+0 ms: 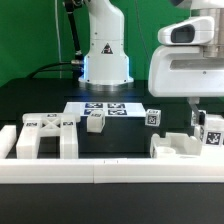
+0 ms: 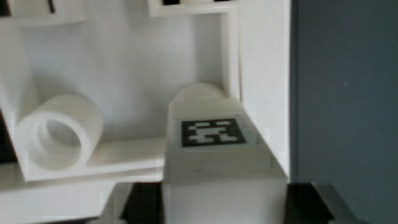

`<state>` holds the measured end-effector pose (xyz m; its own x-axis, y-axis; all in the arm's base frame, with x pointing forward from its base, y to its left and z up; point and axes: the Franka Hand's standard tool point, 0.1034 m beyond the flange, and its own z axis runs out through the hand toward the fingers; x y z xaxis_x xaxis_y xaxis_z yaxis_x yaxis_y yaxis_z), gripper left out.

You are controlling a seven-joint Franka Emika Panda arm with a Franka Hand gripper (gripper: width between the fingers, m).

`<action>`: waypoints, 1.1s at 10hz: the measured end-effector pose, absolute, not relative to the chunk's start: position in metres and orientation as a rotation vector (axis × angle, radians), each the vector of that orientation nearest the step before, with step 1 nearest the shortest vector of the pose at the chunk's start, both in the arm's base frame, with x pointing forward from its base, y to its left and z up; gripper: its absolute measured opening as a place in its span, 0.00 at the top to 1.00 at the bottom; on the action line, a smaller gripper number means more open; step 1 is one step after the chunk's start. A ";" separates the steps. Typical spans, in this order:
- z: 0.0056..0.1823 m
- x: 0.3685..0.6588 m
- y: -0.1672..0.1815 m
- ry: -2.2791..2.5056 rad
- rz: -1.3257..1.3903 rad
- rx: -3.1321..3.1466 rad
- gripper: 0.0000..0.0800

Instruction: Assemble chair

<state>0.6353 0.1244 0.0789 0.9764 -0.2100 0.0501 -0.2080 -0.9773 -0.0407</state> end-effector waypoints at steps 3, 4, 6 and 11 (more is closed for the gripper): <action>0.079 0.635 0.119 0.499 -0.078 -3.069 0.64; 0.079 0.635 0.118 0.494 -0.078 -3.071 0.64; 0.079 0.635 0.119 0.493 -0.079 -3.071 0.31; 0.111 0.615 0.101 0.446 -0.090 -3.075 0.19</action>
Offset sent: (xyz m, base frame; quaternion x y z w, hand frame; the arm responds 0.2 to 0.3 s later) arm 0.0000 0.0000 0.0000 0.0000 0.0000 0.0000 1.0000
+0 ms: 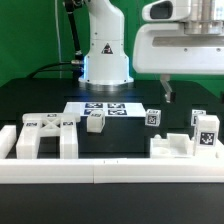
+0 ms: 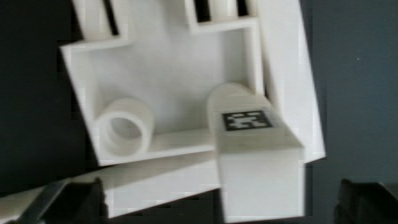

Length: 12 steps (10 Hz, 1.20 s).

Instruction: Assemble chair

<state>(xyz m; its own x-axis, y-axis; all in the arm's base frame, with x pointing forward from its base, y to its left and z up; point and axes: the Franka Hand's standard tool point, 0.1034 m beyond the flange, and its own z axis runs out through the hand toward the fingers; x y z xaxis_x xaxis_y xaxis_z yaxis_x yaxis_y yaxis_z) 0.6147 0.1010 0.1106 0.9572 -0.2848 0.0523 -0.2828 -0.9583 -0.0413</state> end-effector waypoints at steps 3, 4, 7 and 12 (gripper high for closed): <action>0.108 0.615 0.102 0.443 -0.087 -3.076 0.19; 0.108 0.615 0.102 0.443 -0.087 -3.076 0.19; 0.116 0.591 0.081 0.320 -0.065 -3.098 0.19; 0.106 0.570 0.015 0.244 -0.051 -3.127 0.19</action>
Offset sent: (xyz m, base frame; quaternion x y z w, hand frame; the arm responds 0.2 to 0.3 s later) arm 0.0000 0.0000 0.0000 0.0000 0.0000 0.0000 1.0000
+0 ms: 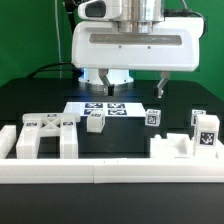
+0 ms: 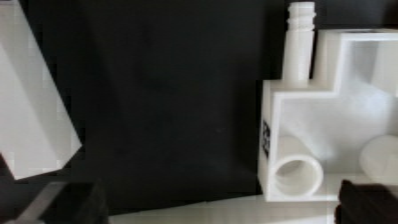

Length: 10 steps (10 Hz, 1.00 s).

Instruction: Assemble chair

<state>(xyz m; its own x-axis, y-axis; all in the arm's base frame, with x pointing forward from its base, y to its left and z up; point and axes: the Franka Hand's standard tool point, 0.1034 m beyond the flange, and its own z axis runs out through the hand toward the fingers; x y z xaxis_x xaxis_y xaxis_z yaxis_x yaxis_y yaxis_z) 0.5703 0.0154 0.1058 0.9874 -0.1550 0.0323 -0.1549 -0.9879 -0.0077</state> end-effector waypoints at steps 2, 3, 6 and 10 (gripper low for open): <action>0.105 0.570 0.015 0.241 -0.050 -3.127 0.19; 0.105 0.569 0.015 0.244 -0.048 -3.127 0.19; 0.090 0.525 -0.032 0.269 0.040 -3.126 0.19; 0.081 0.513 -0.050 0.274 0.080 -3.124 0.19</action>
Offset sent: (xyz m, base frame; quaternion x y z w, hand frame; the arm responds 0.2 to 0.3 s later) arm -0.0385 -0.0184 -0.0110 -0.0182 -0.0210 0.0737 0.9969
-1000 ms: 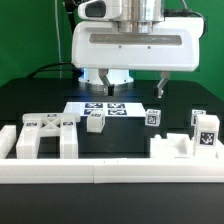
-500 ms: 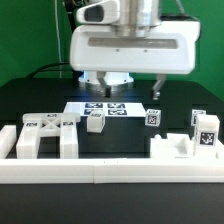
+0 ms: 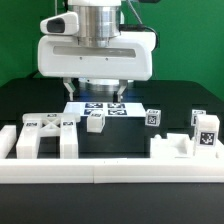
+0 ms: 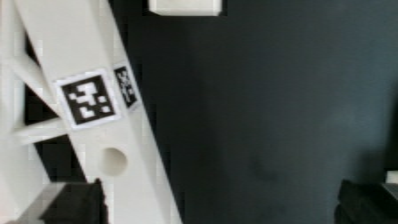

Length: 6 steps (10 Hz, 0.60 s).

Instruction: Assemble chair

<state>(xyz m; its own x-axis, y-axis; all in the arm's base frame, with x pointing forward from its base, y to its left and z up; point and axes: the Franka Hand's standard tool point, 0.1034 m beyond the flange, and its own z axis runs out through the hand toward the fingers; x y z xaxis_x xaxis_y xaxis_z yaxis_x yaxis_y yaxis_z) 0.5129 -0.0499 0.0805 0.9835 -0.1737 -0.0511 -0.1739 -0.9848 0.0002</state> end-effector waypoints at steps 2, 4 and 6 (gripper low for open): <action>0.080 0.511 -0.050 0.275 0.108 -3.121 0.19; 0.074 0.495 -0.053 0.277 0.288 -3.094 0.19; 0.072 0.484 -0.054 0.278 0.460 -3.059 0.19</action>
Offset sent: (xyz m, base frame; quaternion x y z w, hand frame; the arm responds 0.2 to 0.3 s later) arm -0.0223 -0.0080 -0.0132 0.0129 -0.1820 -0.0037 0.9832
